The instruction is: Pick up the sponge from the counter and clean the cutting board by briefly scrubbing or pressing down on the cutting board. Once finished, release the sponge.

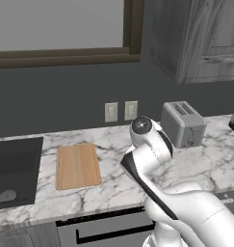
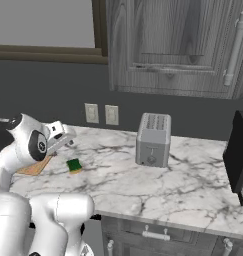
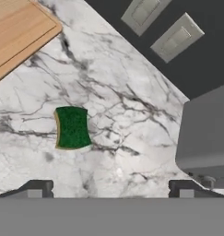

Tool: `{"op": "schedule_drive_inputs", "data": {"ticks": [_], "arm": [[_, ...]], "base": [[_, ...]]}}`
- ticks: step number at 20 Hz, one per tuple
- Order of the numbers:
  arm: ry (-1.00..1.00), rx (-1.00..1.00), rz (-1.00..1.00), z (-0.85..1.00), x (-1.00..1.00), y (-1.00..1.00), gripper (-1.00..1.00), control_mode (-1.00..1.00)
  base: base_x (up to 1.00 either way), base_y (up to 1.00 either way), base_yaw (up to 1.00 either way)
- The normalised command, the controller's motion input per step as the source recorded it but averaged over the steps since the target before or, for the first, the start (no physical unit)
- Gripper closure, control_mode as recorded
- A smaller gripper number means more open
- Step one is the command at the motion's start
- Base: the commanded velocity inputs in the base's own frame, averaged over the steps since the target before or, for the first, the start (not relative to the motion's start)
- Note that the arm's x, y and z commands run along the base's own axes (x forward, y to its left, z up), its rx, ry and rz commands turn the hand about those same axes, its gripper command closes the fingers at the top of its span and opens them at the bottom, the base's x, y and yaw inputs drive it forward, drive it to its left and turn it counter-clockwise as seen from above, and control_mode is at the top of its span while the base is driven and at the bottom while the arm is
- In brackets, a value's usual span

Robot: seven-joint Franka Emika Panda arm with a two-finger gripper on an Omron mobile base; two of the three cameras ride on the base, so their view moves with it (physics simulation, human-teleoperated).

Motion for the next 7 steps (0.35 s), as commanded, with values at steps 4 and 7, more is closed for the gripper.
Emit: {"op": "schedule_drive_inputs", "data": {"ticks": [4,7], "arm": [[0.00,0.00,0.00,0.54,-0.63,0.00,-1.00,-1.00],[0.00,0.00,-0.01,0.48,-0.62,0.00,-1.00,-1.00]], "base": [[0.00,0.00,0.00],[0.00,0.00,0.00]]}}
